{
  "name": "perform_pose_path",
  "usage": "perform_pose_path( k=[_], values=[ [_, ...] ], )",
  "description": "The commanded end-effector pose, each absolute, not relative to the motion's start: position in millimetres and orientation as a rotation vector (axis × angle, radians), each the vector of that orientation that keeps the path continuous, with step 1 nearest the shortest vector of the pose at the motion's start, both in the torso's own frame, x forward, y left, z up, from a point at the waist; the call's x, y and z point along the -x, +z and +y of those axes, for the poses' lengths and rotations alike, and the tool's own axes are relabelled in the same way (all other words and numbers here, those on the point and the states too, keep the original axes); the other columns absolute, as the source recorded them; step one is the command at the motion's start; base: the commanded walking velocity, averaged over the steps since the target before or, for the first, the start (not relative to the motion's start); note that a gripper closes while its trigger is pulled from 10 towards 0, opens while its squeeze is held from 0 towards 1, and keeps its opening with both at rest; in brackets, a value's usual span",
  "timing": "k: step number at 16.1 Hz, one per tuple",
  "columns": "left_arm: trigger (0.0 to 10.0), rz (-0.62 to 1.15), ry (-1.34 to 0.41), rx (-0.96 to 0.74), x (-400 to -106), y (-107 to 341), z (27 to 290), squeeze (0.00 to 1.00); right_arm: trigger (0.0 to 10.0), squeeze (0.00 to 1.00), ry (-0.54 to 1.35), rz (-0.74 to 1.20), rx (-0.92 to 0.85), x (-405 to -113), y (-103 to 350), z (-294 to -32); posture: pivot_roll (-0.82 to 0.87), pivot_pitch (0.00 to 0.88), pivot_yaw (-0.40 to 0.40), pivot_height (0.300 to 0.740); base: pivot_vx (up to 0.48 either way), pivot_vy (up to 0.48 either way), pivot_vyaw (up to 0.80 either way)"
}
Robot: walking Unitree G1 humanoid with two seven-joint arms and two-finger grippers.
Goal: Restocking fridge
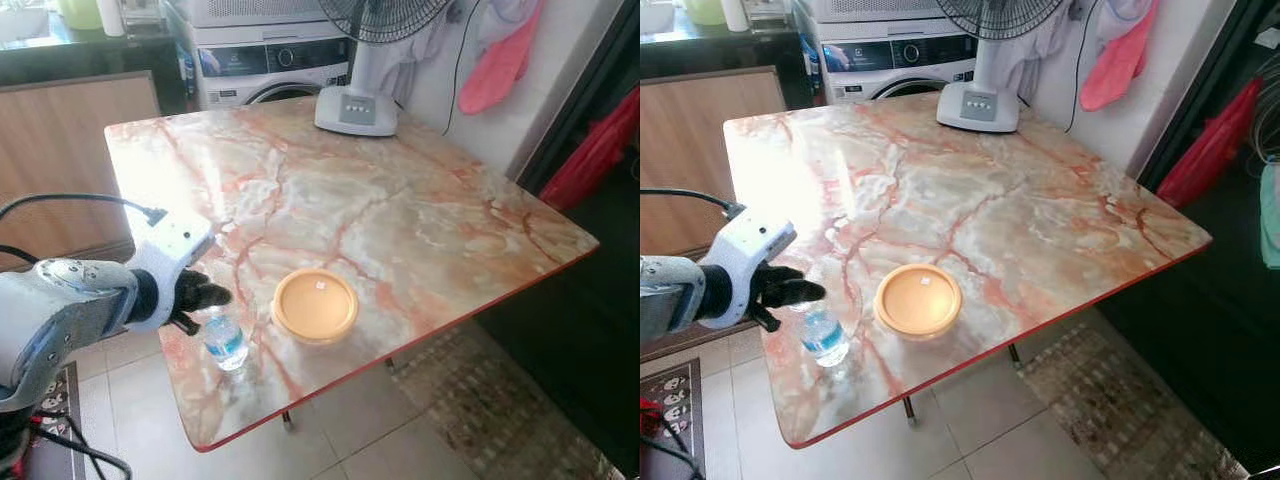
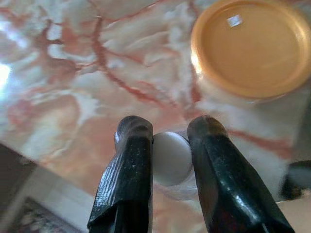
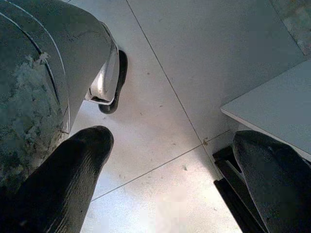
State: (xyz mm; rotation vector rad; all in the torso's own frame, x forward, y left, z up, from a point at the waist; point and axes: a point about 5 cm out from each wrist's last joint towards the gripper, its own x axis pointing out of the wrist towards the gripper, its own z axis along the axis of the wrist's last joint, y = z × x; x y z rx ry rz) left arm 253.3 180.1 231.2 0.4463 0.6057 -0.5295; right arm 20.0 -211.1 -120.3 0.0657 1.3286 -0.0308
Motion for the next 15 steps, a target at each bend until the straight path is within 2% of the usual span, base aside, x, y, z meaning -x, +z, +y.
perform_pose_path(
  k=[1,6,8,12,13,15],
  values=[
    [10.0,0.631,-0.545,-0.485,-251.7,223.0,179.5,0.0,10.0,0.0,-0.007,1.345,-0.076,-15.8,-121.1,-207.6,0.24,0.0,-0.09,0.74,0.0,0.0,0.0],
    [10.0,0.599,-0.518,-0.476,-256.2,223.4,178.9,0.0,10.0,0.0,-0.011,1.349,-0.077,-15.1,-121.2,-207.8,0.24,0.0,-0.087,0.74,0.0,0.0,0.0],
    [10.0,0.573,-0.494,-0.461,-261.3,224.4,181.5,1.0,10.0,0.0,-0.016,1.35,-0.079,-14.6,-121.2,-207.7,0.24,0.0,-0.086,0.74,0.0,0.0,0.0],
    [10.0,0.535,-0.502,-0.352,-264.6,231.6,177.8,1.0,10.0,0.0,-0.015,1.353,-0.074,-14.4,-121.2,-208.2,0.23,0.0,-0.089,0.74,0.0,0.0,0.0],
    [10.0,0.519,-0.504,-0.313,-266.1,232.9,175.9,0.0,10.0,0.0,-0.015,1.355,-0.072,-14.2,-121.2,-208.5,0.24,0.0,-0.089,0.74,0.0,0.0,0.0],
    [10.0,0.506,-0.517,-0.28,-265.6,235.3,173.7,0.0,10.0,0.0,-0.013,1.358,-0.067,-13.9,-121.2,-208.9,0.24,0.0,-0.095,0.74,0.0,0.0,0.0]
  ],
)
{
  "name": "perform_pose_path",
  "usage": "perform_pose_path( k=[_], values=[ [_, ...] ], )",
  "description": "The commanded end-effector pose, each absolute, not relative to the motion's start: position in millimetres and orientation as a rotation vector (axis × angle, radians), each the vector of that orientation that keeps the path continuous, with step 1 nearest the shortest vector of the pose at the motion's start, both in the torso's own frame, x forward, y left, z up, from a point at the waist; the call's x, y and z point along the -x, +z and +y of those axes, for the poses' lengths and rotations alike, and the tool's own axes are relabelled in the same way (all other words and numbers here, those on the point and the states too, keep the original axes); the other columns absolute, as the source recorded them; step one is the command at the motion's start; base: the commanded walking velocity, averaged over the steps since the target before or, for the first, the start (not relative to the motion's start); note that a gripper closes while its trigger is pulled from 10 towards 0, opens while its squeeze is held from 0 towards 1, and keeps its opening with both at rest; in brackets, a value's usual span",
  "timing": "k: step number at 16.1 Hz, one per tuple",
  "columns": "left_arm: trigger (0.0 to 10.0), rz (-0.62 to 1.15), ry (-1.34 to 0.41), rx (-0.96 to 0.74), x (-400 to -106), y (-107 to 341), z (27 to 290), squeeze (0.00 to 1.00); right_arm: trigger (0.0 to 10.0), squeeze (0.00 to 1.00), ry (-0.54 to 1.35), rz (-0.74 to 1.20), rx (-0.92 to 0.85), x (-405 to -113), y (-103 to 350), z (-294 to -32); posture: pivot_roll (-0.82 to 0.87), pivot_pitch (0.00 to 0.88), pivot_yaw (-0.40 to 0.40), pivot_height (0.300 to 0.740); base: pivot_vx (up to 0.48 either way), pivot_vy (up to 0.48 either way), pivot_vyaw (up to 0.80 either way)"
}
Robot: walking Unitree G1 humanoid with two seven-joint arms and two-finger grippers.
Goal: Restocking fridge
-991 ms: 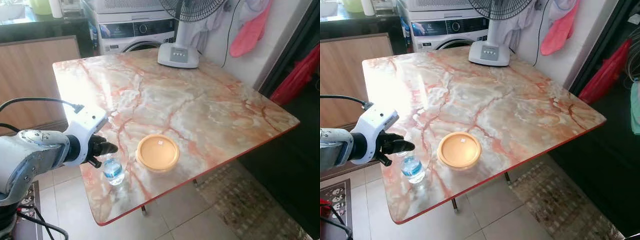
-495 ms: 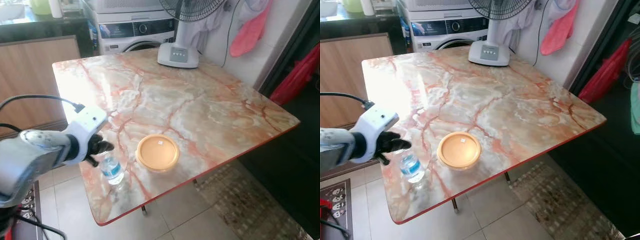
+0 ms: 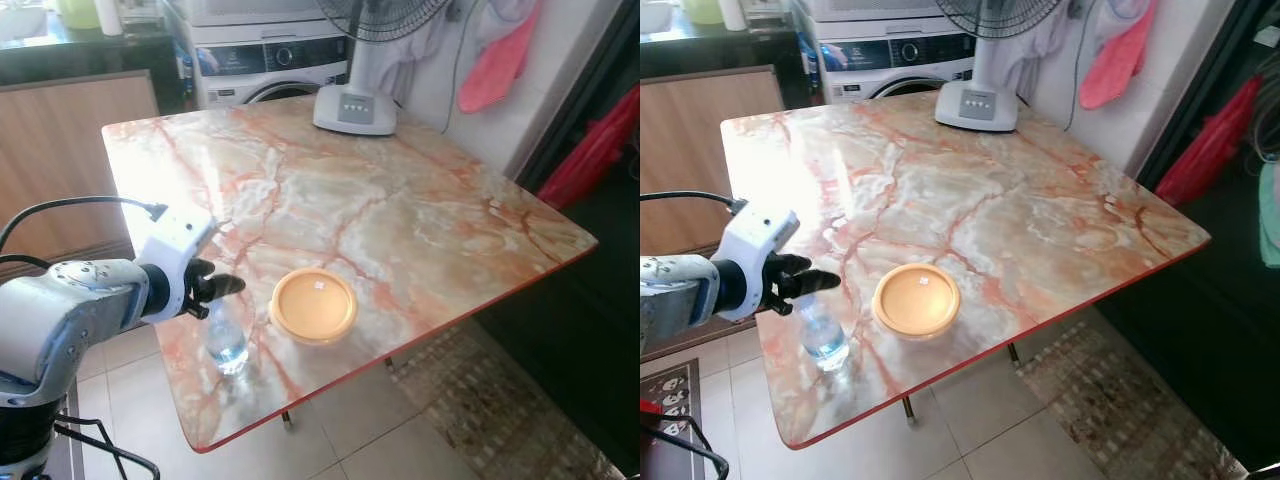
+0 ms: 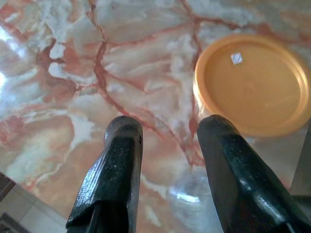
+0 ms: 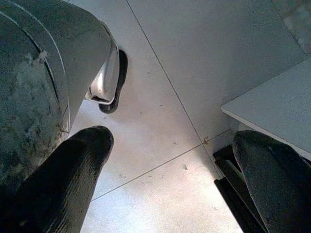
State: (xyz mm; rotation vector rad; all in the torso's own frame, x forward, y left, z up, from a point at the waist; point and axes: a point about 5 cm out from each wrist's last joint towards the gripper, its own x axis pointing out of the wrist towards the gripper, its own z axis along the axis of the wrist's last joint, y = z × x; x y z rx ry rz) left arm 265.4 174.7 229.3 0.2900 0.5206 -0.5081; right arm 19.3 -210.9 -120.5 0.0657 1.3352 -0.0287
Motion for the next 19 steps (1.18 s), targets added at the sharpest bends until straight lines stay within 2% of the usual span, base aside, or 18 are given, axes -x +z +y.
perform_pose_path(
  k=[1,5,9,15,19],
  values=[
    [10.0,0.507,-0.515,-0.278,-265.5,235.9,174.0,0.0,10.0,0.0,-0.012,1.359,-0.066,-13.9,-121.2,-208.9,0.24,0.0,-0.095,0.74,0.0,0.0,0.0],
    [10.0,0.525,-0.544,-0.228,-259.9,240.2,172.2,0.0,10.0,0.0,-0.008,1.359,-0.063,-14.1,-121.2,-209.0,0.24,0.0,-0.097,0.74,0.0,0.0,0.0],
    [10.0,0.523,-0.704,-0.272,-243.0,254.6,162.8,0.0,10.0,0.0,-0.006,1.361,-0.062,-14.2,-121.2,-208.7,0.25,0.0,-0.096,0.74,0.0,0.0,0.0],
    [10.0,0.65,-0.662,-0.401,-230.6,244.2,178.8,0.0,10.0,0.0,0.002,1.362,-0.058,-14.6,-121.1,-209.2,0.25,0.0,-0.104,0.74,0.0,0.0,0.0],
    [10.0,0.604,-0.656,-0.349,-235.9,237.6,167.8,0.0,10.0,0.0,0.007,1.362,-0.048,-15.2,-120.8,-211.0,0.24,0.0,-0.119,0.74,0.0,0.0,0.0]
  ],
)
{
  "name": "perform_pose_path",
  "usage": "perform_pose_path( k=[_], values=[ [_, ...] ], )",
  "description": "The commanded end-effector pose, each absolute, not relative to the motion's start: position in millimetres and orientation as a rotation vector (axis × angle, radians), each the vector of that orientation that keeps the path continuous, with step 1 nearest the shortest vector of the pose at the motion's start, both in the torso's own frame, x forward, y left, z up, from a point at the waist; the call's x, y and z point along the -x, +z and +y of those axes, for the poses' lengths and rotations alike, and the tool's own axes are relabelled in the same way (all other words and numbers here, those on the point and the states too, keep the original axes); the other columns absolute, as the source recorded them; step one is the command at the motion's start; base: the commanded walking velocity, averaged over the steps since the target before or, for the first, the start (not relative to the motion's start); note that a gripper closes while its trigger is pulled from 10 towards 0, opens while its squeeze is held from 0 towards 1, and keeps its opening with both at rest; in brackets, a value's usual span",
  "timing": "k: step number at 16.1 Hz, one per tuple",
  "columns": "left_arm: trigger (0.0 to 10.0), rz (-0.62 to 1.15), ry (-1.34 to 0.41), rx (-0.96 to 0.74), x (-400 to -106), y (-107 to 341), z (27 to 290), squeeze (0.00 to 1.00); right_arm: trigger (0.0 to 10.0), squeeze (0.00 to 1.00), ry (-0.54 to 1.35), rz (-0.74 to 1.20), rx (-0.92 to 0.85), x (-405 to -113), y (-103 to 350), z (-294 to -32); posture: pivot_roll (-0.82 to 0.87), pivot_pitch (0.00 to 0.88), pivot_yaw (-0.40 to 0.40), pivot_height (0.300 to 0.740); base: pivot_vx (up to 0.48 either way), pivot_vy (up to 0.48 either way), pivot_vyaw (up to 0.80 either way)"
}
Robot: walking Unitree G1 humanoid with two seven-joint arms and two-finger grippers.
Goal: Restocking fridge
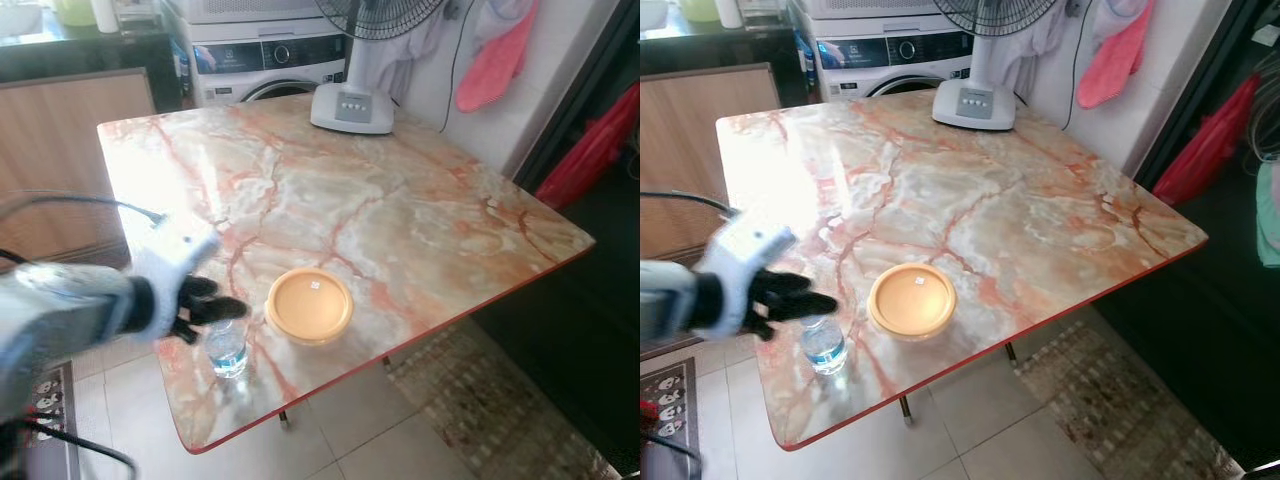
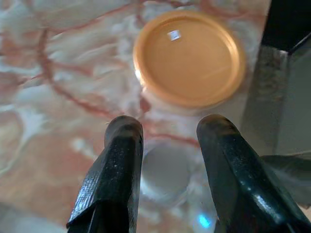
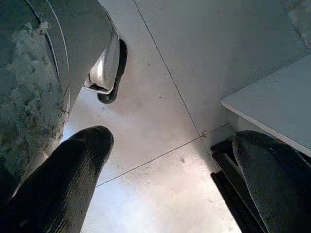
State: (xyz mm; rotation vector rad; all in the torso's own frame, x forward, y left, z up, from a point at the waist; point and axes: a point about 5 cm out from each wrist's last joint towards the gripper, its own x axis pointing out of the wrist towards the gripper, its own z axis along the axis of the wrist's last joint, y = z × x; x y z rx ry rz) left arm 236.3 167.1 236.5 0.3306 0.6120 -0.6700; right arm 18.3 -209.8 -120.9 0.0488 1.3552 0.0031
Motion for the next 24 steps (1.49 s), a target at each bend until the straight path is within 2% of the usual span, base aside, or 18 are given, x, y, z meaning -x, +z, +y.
perform_pose_path(
  k=[1,2,3,4,20,22,23,24],
  values=[
    [10.0,0.603,-0.66,-0.348,-235.6,237.4,166.6,0.0,10.0,0.0,0.009,1.362,-0.045,-15.2,-120.7,-211.3,0.24,0.0,-0.12,0.74,0.0,0.0,0.0],
    [10.0,0.598,-0.639,-0.346,-237.6,238.5,168.1,1.0,10.0,0.0,0.009,1.363,-0.042,-15.3,-120.6,-211.9,0.25,0.0,-0.126,0.74,0.0,0.0,0.0],
    [10.0,0.597,-0.611,-0.333,-240.3,239.7,171.1,1.0,10.0,0.0,0.008,1.363,-0.039,-15.4,-120.5,-212.5,0.25,0.0,-0.131,0.74,0.0,0.0,0.0],
    [10.0,0.602,-0.605,-0.326,-240.8,239.8,172.4,0.0,10.0,0.0,0.008,1.364,-0.037,-15.5,-120.5,-212.9,0.25,0.0,-0.134,0.74,0.0,0.0,0.0],
    [10.0,0.687,-0.672,-0.349,-228.1,231.7,177.0,0.0,10.0,0.0,0.024,1.364,-0.039,-16.9,-120.8,-210.5,0.26,0.0,-0.122,0.74,0.0,0.0,0.0],
    [8.0,0.701,-0.672,-0.35,-227.3,228.7,177.2,0.0,10.0,0.0,0.021,1.364,-0.043,-16.8,-120.9,-210.1,0.25,0.0,-0.12,0.74,0.0,0.0,0.0],
    [3.3,0.705,-0.674,-0.348,-227.0,228.1,177.2,0.0,10.0,0.0,0.019,1.364,-0.045,-16.7,-120.9,-210.0,0.25,0.0,-0.12,0.74,0.0,0.0,0.0],
    [0.0,0.708,-0.672,-0.347,-227.1,227.9,177.7,0.0,10.0,0.0,0.017,1.364,-0.046,-16.7,-120.9,-209.9,0.25,0.0,-0.119,0.74,0.0,0.0,0.0]
  ],
)
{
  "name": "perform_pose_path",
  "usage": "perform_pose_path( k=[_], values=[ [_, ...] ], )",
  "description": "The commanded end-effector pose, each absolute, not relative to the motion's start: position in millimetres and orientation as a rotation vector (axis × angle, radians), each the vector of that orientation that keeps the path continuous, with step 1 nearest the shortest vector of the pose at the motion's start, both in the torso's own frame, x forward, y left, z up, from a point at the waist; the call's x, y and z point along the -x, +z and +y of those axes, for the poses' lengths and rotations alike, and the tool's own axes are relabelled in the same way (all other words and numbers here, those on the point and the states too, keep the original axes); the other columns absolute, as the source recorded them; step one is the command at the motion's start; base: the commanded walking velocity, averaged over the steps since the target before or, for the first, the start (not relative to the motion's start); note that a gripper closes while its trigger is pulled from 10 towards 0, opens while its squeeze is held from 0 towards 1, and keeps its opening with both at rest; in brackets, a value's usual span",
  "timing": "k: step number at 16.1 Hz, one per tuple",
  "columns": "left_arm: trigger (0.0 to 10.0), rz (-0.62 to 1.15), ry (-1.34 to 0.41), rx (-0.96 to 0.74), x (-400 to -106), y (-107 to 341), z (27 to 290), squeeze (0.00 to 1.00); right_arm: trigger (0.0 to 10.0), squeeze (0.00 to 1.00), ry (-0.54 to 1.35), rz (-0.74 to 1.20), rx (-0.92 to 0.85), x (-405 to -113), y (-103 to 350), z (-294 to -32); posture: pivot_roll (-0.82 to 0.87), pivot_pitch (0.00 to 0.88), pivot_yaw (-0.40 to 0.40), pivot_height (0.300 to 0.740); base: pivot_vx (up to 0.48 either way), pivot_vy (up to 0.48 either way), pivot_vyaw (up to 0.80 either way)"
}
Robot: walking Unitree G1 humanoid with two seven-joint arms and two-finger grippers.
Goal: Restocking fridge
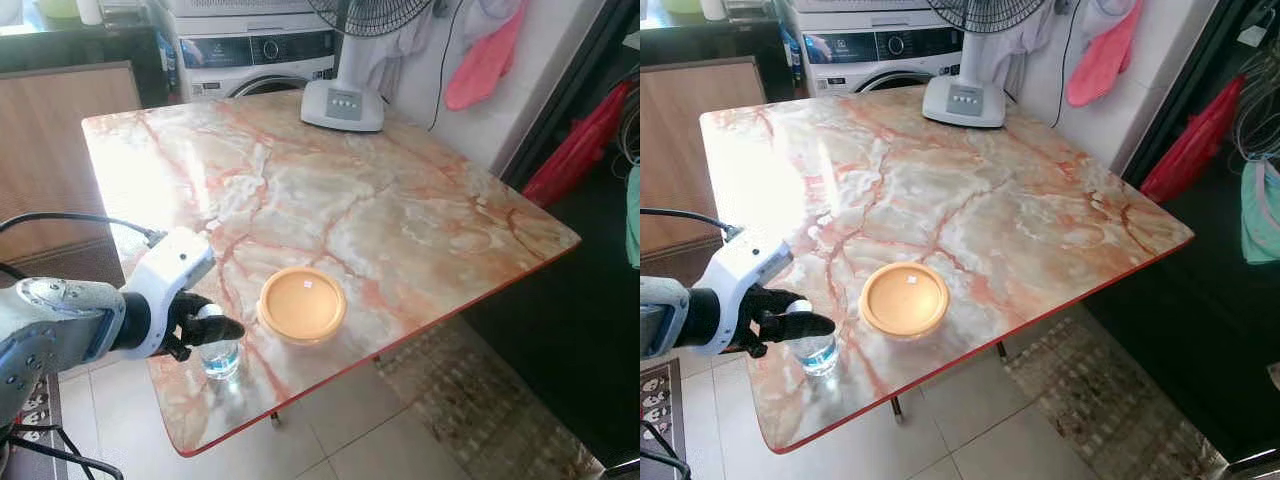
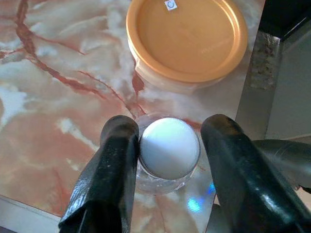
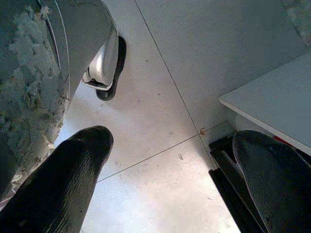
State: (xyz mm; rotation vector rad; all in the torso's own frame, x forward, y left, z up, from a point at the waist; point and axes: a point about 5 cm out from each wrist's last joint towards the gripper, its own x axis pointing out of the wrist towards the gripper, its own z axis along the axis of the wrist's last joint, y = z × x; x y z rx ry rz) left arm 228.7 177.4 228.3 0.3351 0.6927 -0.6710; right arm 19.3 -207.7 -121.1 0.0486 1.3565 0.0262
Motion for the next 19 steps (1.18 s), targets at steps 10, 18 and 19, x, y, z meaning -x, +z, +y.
perform_pose_path(
  k=[10,18,19],
  values=[
    [0.0,0.699,-0.617,-0.37,-229.1,232.0,184.3,0.0,10.0,0.0,0.019,1.364,-0.048,-17.1,-120.9,-209.8,0.26,0.0,-0.121,0.74,0.0,0.0,0.0],
    [0.0,0.665,-0.249,-0.435,-236.8,256.0,241.4,0.0,10.0,0.0,0.029,1.361,-0.047,-18.9,-121.2,-207.9,0.28,0.0,-0.13,0.74,0.0,0.0,0.0],
    [0.0,0.684,-0.122,-0.458,-234.1,256.3,267.4,0.0,10.0,0.0,0.028,1.36,-0.046,-19.4,-121.2,-207.4,0.28,0.0,-0.129,0.74,0.0,0.0,0.0]
  ],
)
